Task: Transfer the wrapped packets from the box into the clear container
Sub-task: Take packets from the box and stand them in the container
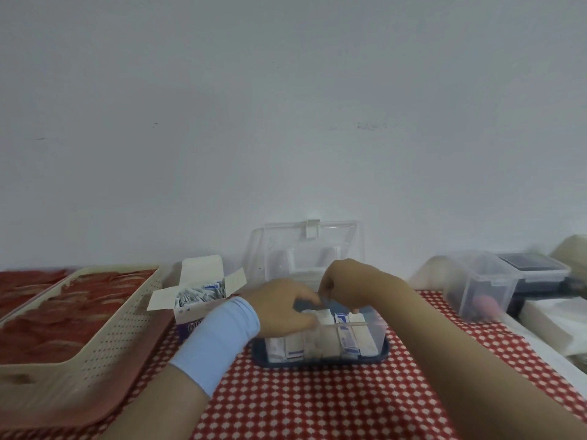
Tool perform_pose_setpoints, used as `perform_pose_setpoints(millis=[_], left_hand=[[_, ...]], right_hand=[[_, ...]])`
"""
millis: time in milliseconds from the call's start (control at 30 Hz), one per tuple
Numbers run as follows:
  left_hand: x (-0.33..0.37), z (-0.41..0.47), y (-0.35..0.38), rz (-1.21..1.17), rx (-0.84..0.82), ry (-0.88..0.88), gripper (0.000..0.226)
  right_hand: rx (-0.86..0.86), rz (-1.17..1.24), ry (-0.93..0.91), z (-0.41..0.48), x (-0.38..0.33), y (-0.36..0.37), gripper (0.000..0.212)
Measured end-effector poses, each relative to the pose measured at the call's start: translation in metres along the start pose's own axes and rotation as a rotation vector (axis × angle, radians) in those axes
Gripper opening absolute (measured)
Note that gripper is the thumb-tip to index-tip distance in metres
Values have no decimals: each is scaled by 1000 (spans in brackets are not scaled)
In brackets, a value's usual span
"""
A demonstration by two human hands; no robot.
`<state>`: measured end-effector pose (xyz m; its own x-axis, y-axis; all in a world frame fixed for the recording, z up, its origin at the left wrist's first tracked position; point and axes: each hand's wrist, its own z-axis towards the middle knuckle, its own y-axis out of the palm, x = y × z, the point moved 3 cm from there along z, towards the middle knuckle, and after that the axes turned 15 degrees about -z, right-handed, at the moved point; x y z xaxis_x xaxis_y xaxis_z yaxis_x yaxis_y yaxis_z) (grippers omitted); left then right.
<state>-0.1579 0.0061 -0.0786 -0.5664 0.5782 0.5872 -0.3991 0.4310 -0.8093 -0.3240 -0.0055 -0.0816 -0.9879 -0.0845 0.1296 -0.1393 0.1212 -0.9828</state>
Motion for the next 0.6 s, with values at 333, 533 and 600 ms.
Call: perform_pose_setpoints(millis=[333,533,600], left_hand=[[-79,-60,-86,-94,613,-128,21],[-129,-83,-89,-32,551,-273,42],[-133,-87,-88,-92,479,-281,55]], right_hand=[[409,365,-118,-10,-67,-58,25],[352,319,-238,19,-132,-63,24],[333,261,-254,29,-150,-60,24]])
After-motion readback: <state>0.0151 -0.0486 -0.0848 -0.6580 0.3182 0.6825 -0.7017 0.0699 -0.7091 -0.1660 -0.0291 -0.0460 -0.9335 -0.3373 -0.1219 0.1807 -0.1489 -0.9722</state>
